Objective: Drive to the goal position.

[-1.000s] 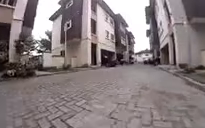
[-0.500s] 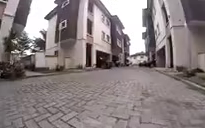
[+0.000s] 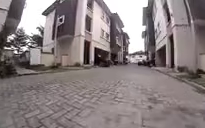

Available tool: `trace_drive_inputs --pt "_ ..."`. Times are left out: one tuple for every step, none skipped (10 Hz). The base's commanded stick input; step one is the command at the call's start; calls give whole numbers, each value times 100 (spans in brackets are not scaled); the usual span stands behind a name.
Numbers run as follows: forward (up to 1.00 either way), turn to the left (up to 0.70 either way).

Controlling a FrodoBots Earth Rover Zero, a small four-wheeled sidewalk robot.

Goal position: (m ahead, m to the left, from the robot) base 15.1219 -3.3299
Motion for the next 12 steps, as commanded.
trace_drive_inputs --pt "70 0" --pt "70 0" --pt "70 0" --pt "70 -22" --pt "70 0" --pt "70 0" --pt "70 0" --pt "70 0" --pt "70 0" --pt "70 0" --pt "70 0" --pt "70 0"
